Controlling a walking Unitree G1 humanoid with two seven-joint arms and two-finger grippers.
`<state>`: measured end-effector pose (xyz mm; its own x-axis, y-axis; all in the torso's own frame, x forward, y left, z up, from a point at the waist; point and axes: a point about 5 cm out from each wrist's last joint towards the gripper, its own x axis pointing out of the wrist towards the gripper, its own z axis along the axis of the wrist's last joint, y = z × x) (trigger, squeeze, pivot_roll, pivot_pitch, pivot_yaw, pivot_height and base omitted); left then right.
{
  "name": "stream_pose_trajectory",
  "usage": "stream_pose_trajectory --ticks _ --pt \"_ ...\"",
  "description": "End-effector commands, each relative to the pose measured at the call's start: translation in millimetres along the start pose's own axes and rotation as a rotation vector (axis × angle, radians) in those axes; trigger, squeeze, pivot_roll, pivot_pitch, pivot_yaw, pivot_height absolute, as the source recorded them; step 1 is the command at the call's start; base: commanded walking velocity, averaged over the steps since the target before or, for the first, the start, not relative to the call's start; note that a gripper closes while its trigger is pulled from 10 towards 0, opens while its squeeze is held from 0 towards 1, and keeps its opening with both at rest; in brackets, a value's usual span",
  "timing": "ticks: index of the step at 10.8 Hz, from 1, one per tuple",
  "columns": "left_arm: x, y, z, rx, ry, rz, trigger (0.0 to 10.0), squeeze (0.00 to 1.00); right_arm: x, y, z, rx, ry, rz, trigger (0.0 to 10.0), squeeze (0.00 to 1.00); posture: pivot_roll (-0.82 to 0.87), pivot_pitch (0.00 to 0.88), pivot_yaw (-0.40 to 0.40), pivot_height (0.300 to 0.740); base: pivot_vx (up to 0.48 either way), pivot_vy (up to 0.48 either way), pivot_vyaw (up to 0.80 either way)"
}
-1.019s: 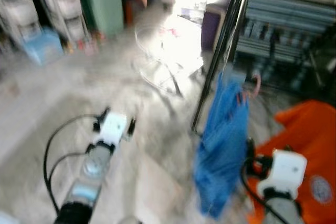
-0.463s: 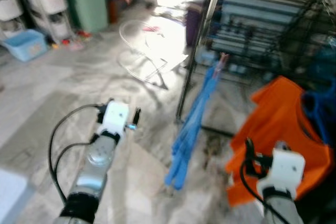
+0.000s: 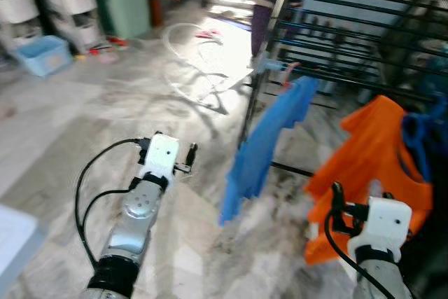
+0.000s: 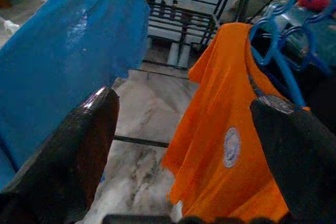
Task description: Hang hanger
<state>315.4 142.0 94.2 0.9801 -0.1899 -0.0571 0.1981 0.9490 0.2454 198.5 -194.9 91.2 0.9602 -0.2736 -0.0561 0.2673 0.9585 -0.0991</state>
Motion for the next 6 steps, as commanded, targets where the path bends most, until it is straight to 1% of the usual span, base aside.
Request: stream_pose_trajectory --ticks 1,2,4,5,6 --pt "2.2 -3.3 0.3 -0.010 0.008 -0.017 10.0 0.00 0.1 -3.3 -1.2 -0.006 0.012 -0.010 10.0 0.51 0.10 0.083 -0.077 0.740 0.000 -0.285 0.00" --pt "2.2 -3.0 -0.5 -0.009 0.011 -0.016 10.0 0.00 0.8 -3.2 -0.8 -0.005 0.012 -0.008 10.0 0.51 0.10 0.083 -0.079 0.740 0.000 -0.480 0.00" --pt "0.9 -4.0 -3.4 -0.003 0.020 -0.023 10.0 0.00 1.8 -3.4 -0.7 -0.006 0.014 -0.008 10.0 0.50 0.10 0.084 -0.078 0.740 0.000 -0.347 -0.49" --pt "1.0 -4.1 -3.9 -0.007 0.022 -0.024 10.0 0.00 1.9 -3.1 -1.1 -0.007 0.014 -0.007 10.0 0.50 0.10 0.084 -0.077 0.740 0.000 -0.274 0.00" --pt "1.0 -4.2 -4.5 -0.008 0.022 -0.026 10.0 0.00 1.3 -2.7 -2.0 -0.006 0.017 -0.008 10.0 0.50 0.09 0.085 -0.075 0.740 0.000 0.000 0.00"
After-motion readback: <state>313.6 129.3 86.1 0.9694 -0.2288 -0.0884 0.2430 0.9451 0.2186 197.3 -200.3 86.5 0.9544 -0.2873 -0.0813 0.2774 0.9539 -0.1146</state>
